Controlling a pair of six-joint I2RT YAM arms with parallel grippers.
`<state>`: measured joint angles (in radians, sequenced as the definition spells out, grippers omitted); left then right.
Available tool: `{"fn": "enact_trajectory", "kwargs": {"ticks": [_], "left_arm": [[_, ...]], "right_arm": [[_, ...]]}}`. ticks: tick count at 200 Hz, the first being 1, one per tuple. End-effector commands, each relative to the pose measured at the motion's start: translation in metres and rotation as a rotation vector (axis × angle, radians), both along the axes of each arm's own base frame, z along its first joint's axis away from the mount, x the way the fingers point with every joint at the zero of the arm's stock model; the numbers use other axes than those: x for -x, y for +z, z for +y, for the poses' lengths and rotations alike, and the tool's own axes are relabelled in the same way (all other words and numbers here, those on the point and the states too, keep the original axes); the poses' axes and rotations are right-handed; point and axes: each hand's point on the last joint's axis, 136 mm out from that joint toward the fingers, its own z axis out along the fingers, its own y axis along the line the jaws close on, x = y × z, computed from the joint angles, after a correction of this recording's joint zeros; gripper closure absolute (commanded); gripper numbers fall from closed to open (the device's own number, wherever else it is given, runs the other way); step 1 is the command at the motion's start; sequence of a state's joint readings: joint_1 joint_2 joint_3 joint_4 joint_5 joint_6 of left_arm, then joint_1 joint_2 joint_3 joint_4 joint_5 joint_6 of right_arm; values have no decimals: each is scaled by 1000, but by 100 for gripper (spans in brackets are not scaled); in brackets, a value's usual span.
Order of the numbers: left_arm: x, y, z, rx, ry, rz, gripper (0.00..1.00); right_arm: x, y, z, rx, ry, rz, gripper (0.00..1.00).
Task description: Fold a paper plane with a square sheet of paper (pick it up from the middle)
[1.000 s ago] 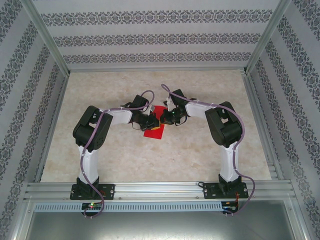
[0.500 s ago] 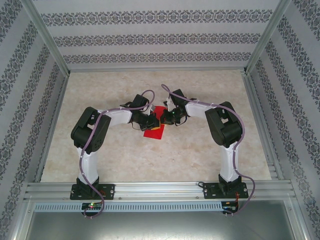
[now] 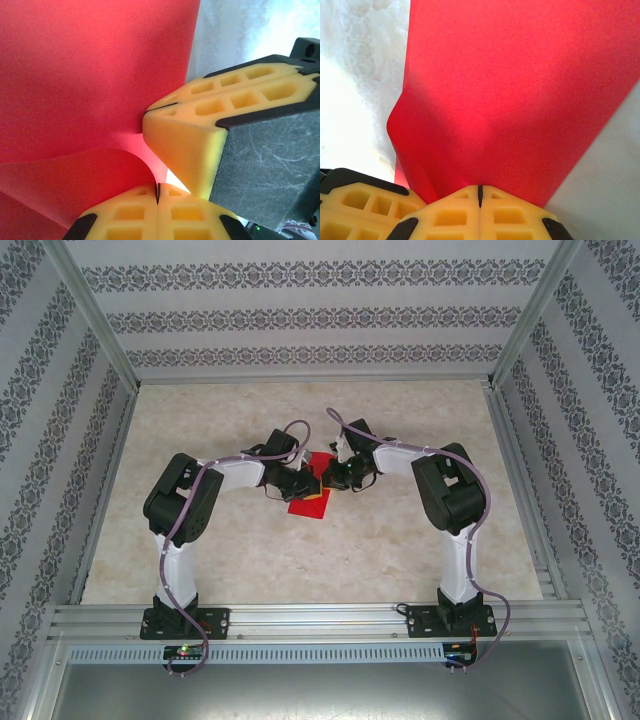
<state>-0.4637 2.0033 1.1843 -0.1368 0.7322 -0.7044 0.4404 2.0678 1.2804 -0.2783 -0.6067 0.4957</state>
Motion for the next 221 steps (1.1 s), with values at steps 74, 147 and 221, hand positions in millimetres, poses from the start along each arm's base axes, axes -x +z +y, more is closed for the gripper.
{"fn": "enact_trajectory", "kwargs": {"ticks": [74, 147, 221], "left_arm": [[14, -14, -10, 19, -59, 5, 95], [10, -7, -12, 23, -57, -7, 95], [-1, -6, -10, 8, -16, -30, 95]], "right_arm": [[-11, 28, -17, 28, -78, -42, 93], [-24, 12, -24, 99, -79, -39, 94], [-20, -10, -23, 129, -51, 1, 96]]}}
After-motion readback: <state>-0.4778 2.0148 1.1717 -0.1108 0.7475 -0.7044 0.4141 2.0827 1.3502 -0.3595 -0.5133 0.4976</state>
